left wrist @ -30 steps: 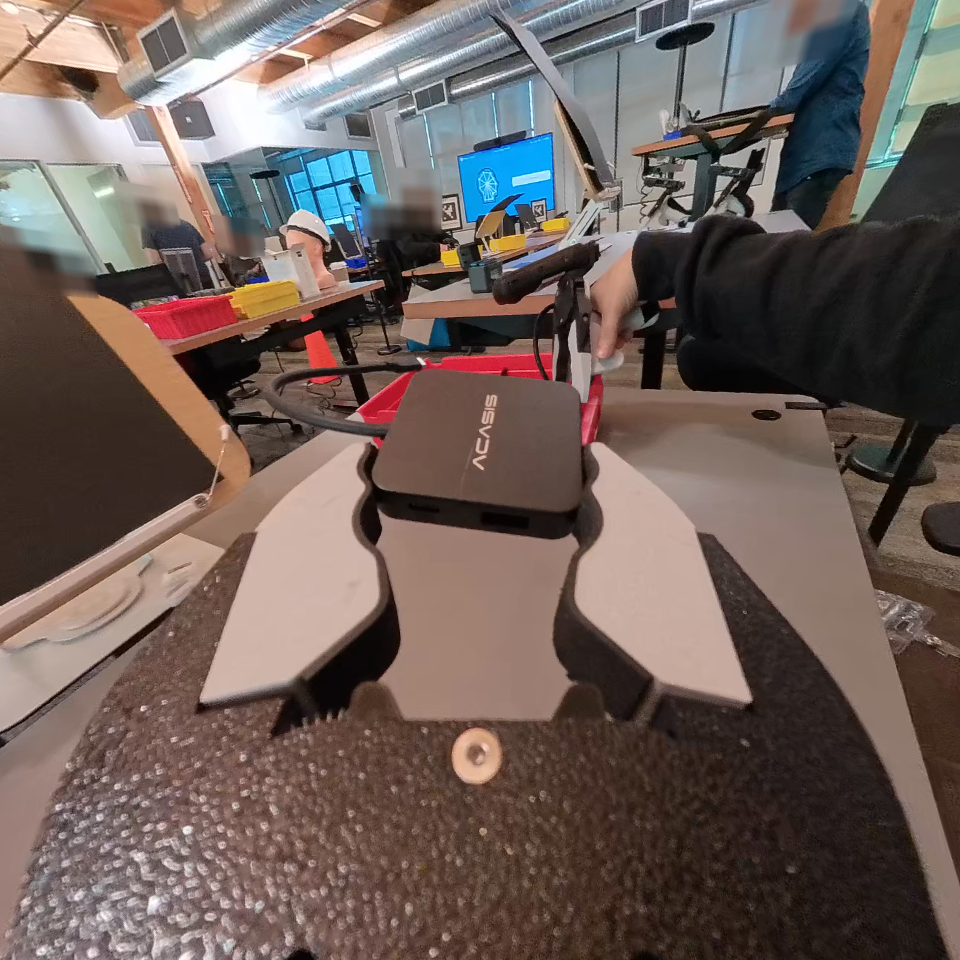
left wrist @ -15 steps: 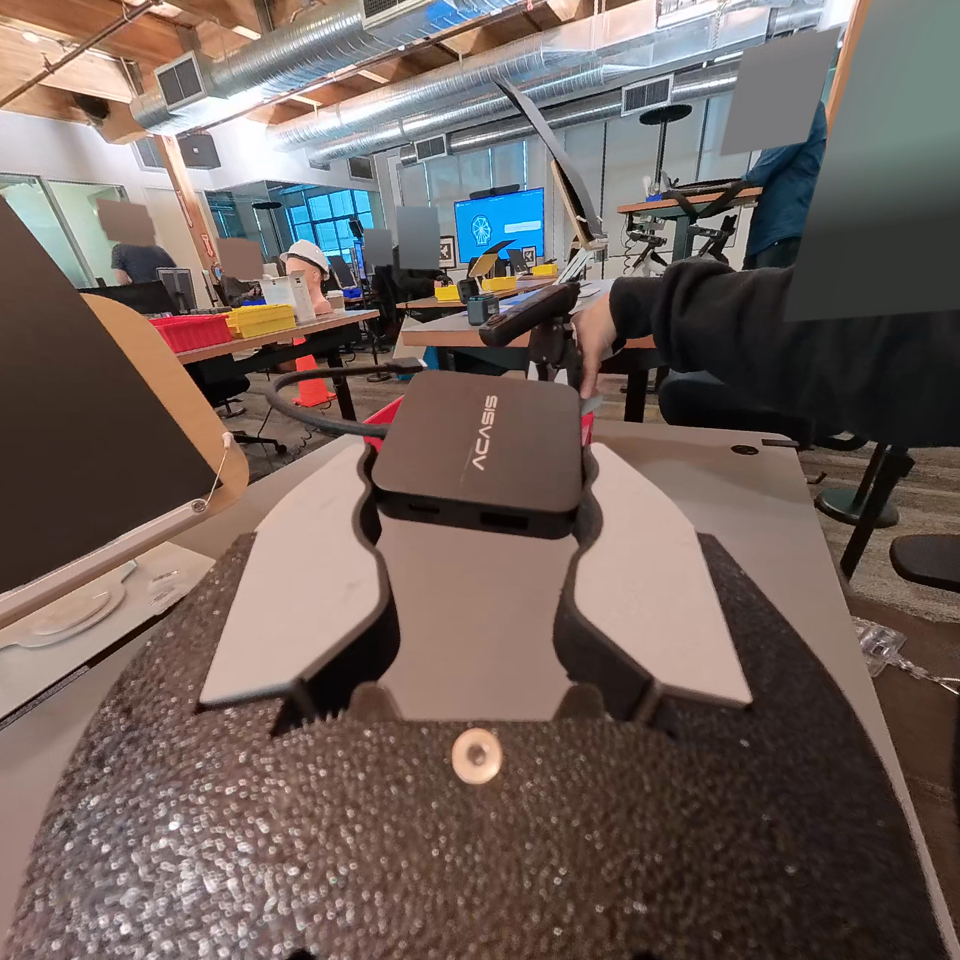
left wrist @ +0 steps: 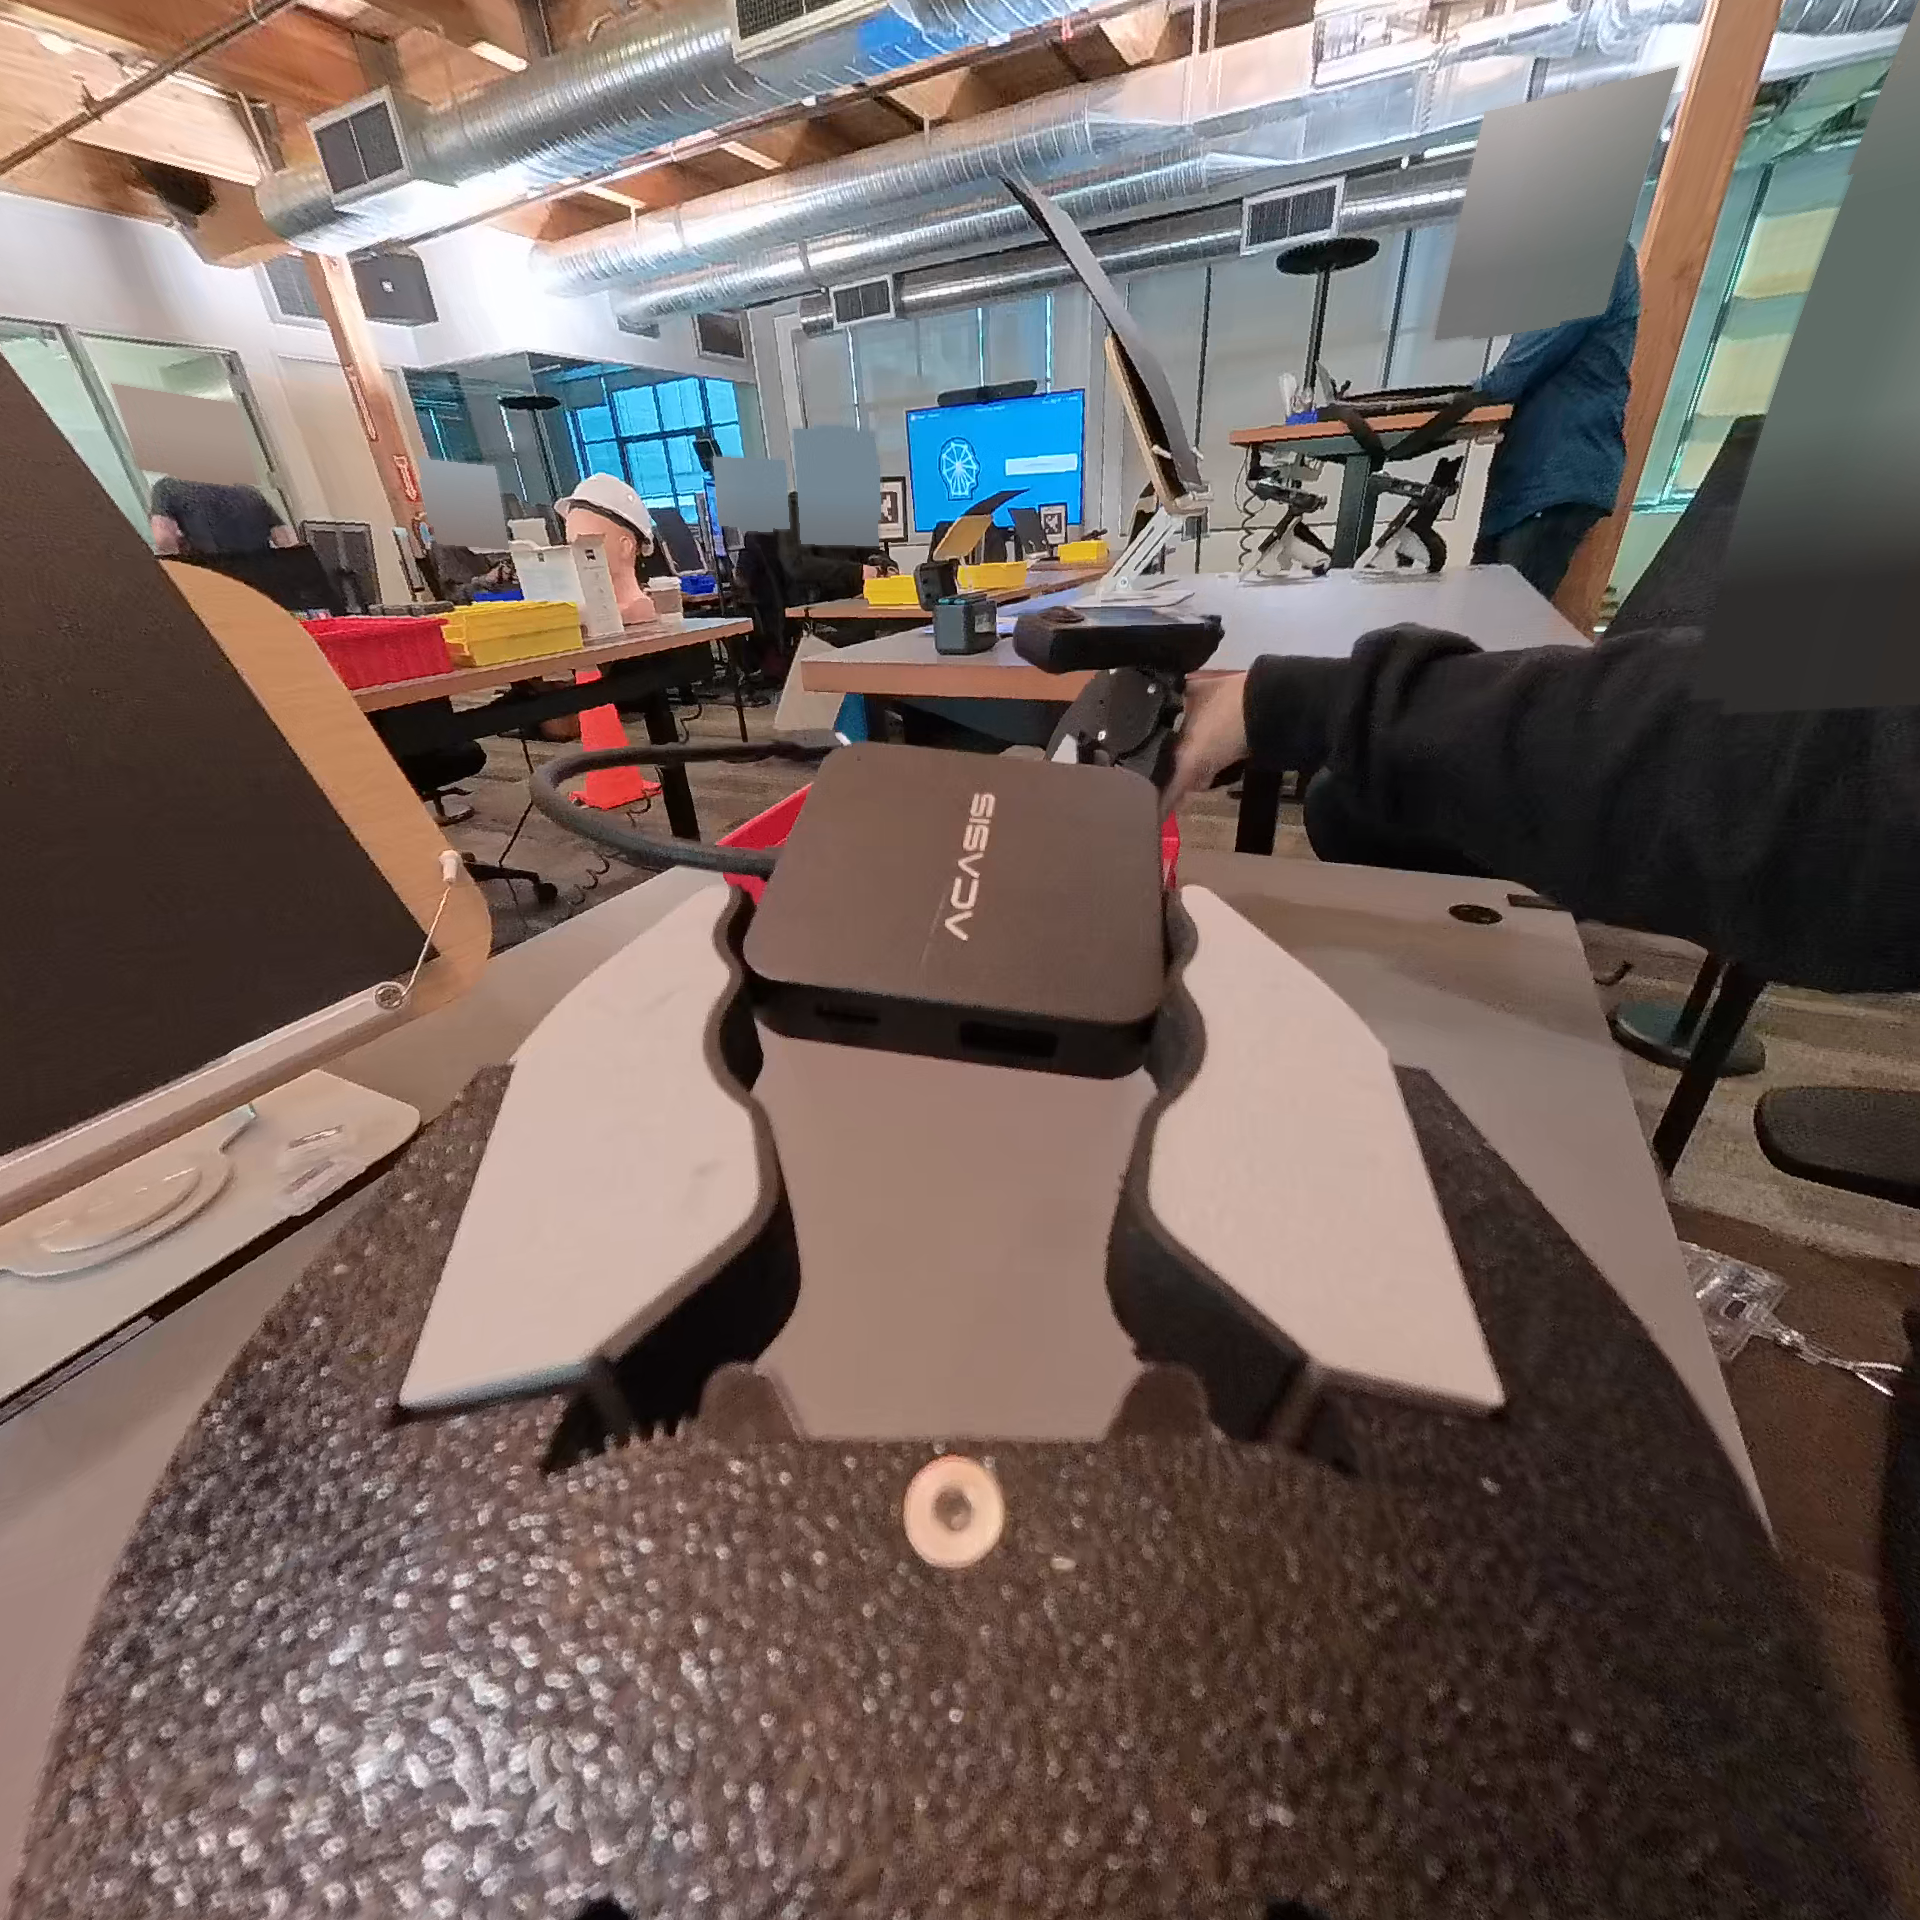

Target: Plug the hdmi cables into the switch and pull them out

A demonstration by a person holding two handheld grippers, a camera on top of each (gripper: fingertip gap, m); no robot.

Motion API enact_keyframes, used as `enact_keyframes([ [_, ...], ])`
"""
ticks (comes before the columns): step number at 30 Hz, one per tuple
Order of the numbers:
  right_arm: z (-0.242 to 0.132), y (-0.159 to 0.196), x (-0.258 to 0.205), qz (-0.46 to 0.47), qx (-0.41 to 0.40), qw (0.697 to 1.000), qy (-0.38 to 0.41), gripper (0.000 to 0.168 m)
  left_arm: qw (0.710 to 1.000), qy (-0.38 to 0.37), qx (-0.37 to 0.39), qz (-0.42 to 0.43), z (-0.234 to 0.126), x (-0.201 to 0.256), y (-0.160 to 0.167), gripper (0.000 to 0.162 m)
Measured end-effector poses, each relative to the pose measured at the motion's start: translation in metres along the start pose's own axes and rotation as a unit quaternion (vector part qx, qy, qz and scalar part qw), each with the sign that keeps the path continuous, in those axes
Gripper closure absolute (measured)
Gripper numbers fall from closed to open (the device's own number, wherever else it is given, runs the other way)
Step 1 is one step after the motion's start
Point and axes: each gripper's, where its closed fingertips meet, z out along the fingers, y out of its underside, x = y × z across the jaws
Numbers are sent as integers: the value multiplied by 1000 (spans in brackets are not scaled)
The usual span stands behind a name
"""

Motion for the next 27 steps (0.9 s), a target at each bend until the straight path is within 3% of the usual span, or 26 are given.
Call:
enact_keyframes([
  [1,7,-1,-2,15,10,1000,-8,117,1000,0,-3,4,0,1,0,89],
  [6,25,5,-26,2,-10,998,-56,133,1000,-4,-8,17,-1,2,-2,89],
  [12,13,-2,-41,7,12,997,-82,131,1000,-3,6,-3,-1,-1,-2,89],
  [15,-23,-27,-7,24,84,995,37,118,1000,-13,5,5,-3,-4,-3,89],
  [17,-63,-63,-4,32,178,979,91,111,1000,-15,7,8,-3,-4,-4,89],
  [21,-116,-146,-96,-43,319,947,19,100,999,-6,34,22,0,0,-8,89],
  [24,-134,-193,-183,-146,377,914,-23,107,998,4,53,43,3,7,-10,89],
  [27,-137,-223,-240,-200,419,883,-75,103,996,37,59,57,5,20,-12,89],
])
